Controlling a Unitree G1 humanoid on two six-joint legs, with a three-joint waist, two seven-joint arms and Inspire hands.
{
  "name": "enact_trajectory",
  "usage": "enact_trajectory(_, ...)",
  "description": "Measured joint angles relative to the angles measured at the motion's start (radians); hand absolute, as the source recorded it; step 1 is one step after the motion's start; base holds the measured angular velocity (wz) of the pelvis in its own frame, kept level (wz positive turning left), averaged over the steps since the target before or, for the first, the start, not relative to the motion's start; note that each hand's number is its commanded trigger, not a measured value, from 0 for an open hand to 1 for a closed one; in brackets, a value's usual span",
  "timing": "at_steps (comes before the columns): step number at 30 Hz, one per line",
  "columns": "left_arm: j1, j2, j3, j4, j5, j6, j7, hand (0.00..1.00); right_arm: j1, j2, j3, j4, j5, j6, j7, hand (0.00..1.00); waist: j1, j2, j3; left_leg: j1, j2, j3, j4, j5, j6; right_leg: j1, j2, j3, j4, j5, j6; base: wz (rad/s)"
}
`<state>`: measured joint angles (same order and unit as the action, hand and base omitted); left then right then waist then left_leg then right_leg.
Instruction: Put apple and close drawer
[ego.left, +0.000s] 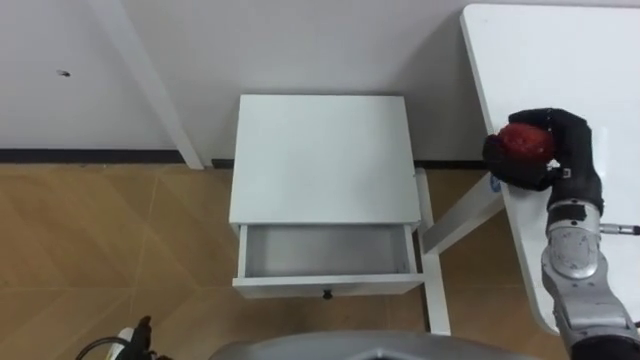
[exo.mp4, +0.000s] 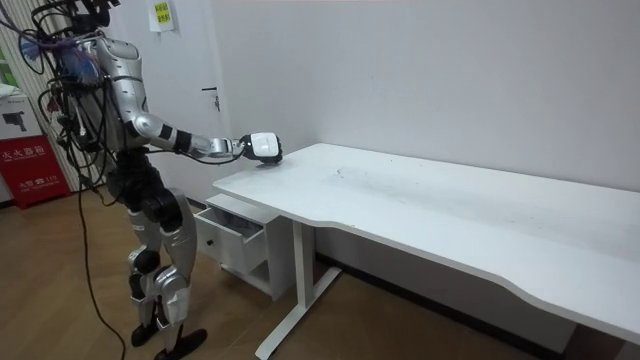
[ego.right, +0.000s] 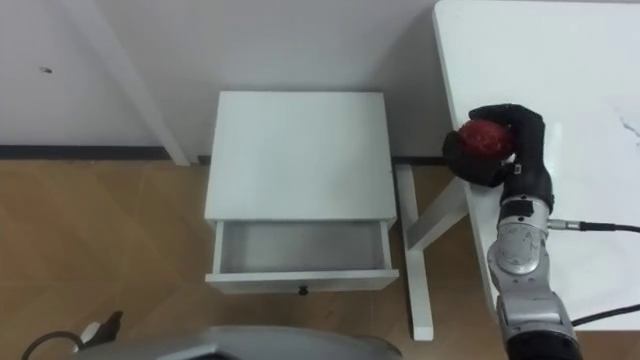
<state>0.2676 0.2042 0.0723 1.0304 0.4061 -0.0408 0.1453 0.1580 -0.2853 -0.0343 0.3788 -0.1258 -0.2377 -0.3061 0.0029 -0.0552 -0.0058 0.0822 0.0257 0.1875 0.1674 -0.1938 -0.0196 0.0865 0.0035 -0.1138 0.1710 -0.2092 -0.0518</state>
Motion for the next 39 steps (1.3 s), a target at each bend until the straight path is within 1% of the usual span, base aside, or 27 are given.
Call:
enact_trajectory(5, 0.0, 0.0, -0.022, -0.006, 0.0, 0.007, -0.002, 0.0, 0.001, 0.0, 0.013, -0.009, -0.04, 0.002, 0.019, 1.0, 0.001, 0.0, -0.0003, -0.001, 0.0, 0.0, 0.0, 0.0, 0.0, 0.0, 0.0, -0.004, 0.002, 0.0, 0.0, 0.0)
enact_trajectory(9, -0.006, 0.0, -0.036, -0.007, 0.0, 0.009, -0.006, 0.0, 0.0, 0.0, 0.025, -0.015, -0.048, 0.011, 0.036, 1.0, 0.003, -0.002, -0.0001, -0.003, 0.001, -0.005, 0.0, 0.0, 0.0, 0.0, 0.0, -0.012, 0.005, 0.0, 0.0, 0.06)
enact_trajectory(12, -0.015, 0.001, -0.039, 0.012, 0.001, 0.013, -0.01, 0.0, -0.003, 0.001, 0.04, -0.015, -0.079, 0.013, 0.04, 1.0, 0.009, -0.003, 0.0006, -0.002, 0.002, -0.008, 0.002, 0.0, 0.0, -0.003, 0.0, -0.011, 0.01, 0.0, -0.001, -0.01)
enact_trajectory(15, -0.017, 0.001, -0.051, 0.011, 0.001, 0.015, -0.013, 0.0, -0.005, 0.009, 0.102, -0.019, -0.111, 0.03, 0.063, 1.0, 0.018, -0.007, 0.0018, -0.006, 0.002, -0.006, 0.005, 0.0, 0.0, -0.008, 0.001, -0.007, 0.013, 0.0, -0.001, -0.02)
enact_trajectory(16, -0.027, 0.0, -0.066, 0.011, 0.001, 0.015, -0.015, 0.0, -0.005, 0.01, 0.139, -0.018, -0.135, 0.047, 0.089, 1.0, 0.033, -0.007, 0.0018, -0.016, 0.003, -0.004, 0.008, 0.0, 0.0, -0.021, 0.0, -0.004, 0.013, 0.0, -0.001, 0.0)
enact_trajectory(17, -0.041, 0.0, -0.078, 0.011, 0.004, 0.014, -0.02, 0.0, -0.006, 0.018, 0.191, -0.012, -0.17, 0.066, 0.119, 1.0, 0.043, -0.009, 0.0023, -0.033, 0.002, -0.007, 0.017, 0.0, 0.0, -0.033, -0.001, -0.013, 0.014, 0.001, -0.001, 0.06)
enact_trajectory(18, -0.045, 0.0, -0.082, 0.012, 0.006, 0.014, -0.021, 0.0, -0.006, 0.024, 0.214, -0.006, -0.187, 0.071, 0.133, 1.0, 0.049, -0.011, 0.0027, -0.039, 0.002, -0.01, 0.019, 0.001, 0.001, -0.036, -0.002, -0.017, 0.016, 0.002, -0.001, 0.17)
enact_trajectory(19, -0.059, -0.001, -0.089, 0.012, 0.019, 0.014, -0.022, 0.0, -0.006, 0.037, 0.264, -0.002, -0.202, 0.087, 0.164, 1.0, 0.066, -0.008, 0.0063, -0.046, 0.002, -0.015, 0.021, 0.002, 0.003, -0.037, -0.001, -0.024, 0.014, 0.007, -0.002, 0.17)
enact_trajectory(20, -0.072, -0.003, -0.098, 0.012, 0.024, 0.014, -0.023, 0.0, -0.006, 0.046, 0.307, -0.002, -0.204, 0.089, 0.195, 1.0, 0.082, -0.008, 0.0078, -0.051, 0.0, -0.026, 0.022, 0.002, 0.004, -0.038, -0.003, -0.028, 0.013, 0.007, -0.002, 0.18)
enact_trajectory(21, -0.078, -0.004, -0.1, 0.012, 0.026, 0.014, -0.023, 0.0, -0.007, 0.05, 0.322, -0.003, -0.205, 0.089, 0.207, 1.0, 0.086, -0.005, 0.0094, -0.053, -0.001, -0.027, 0.023, 0.002, 0.004, -0.038, -0.004, -0.029, 0.012, 0.007, -0.001, 0.16)
enact_trajectory(23, -0.081, -0.005, -0.107, 0.012, 0.029, 0.014, -0.023, 0.0, -0.026, 0.055, 0.364, -0.005, -0.206, 0.089, 0.246, 1.0, 0.101, 0.003, 0.0131, -0.068, -0.003, -0.041, 0.029, 0.002, 0.004, -0.038, -0.007, -0.05, 0.011, 0.007, -0.001, 0.2)
enact_trajectory(26, -0.079, -0.006, -0.107, 0.011, 0.04, 0.015, -0.023, 0.0, -0.059, 0.055, 0.368, -0.009, -0.206, 0.089, 0.27, 1.0, 0.109, 0.006, 0.0124, -0.094, -0.004, -0.062, 0.034, 0.005, 0.007, -0.051, -0.009, -0.073, 0.011, 0.007, -0.001, 0.24)
enact_trajectory(29, -0.073, -0.008, -0.118, 0.01, 0.039, 0.021, -0.03, 0.0, -0.07, 0.055, 0.368, -0.015, -0.207, 0.089, 0.275, 1.0, 0.11, 0.006, 0.012, -0.099, -0.005, -0.084, 0.034, 0.005, 0.008, -0.049, -0.009, -0.086, 0.011, 0.007, -0.001, 0.18)
enact_trajectory(32, -0.068, -0.016, -0.12, 0.011, 0.039, 0.023, -0.03, 0.0, -0.07, 0.058, 0.378, -0.014, -0.23, 0.089, 0.281, 1.0, 0.112, 0.006, 0.0121, -0.1, -0.006, -0.085, 0.033, 0.005, 0.008, -0.048, -0.009, -0.092, 0.012, 0.007, -0.001, 0.05)
enact_trajectory(37, -0.07, -0.016, -0.134, 0.011, 0.039, 0.023, -0.043, 0.0, -0.069, 0.067, 0.406, 0.001, -0.238, 0.096, 0.308, 1.0, 0.11, 0.004, 0.0125, -0.108, -0.008, -0.088, 0.036, 0.006, 0.009, -0.051, -0.012, -0.107, 0.012, 0.007, -0.001, 0.02)
enact_trajectory(38, -0.074, -0.016, -0.14, 0.011, 0.039, 0.023, -0.044, 0.0, -0.069, 0.071, 0.407, 0.002, -0.238, 0.096, 0.313, 0.79, 0.11, 0.005, 0.0128, -0.11, -0.009, -0.091, 0.037, 0.006, 0.01, -0.052, -0.013, -0.108, 0.011, 0.007, -0.001, 0.0)
enact_trajectory(39, -0.075, -0.016, -0.146, 0.011, 0.039, 0.023, -0.044, 0.0, -0.069, 0.072, 0.407, 0.002, -0.238, 0.096, 0.314, 0.21, 0.11, 0.005, 0.0128, -0.111, -0.01, -0.092, 0.038, 0.007, 0.011, -0.052, -0.014, -0.108, 0.01, 0.007, -0.001, 0.03)
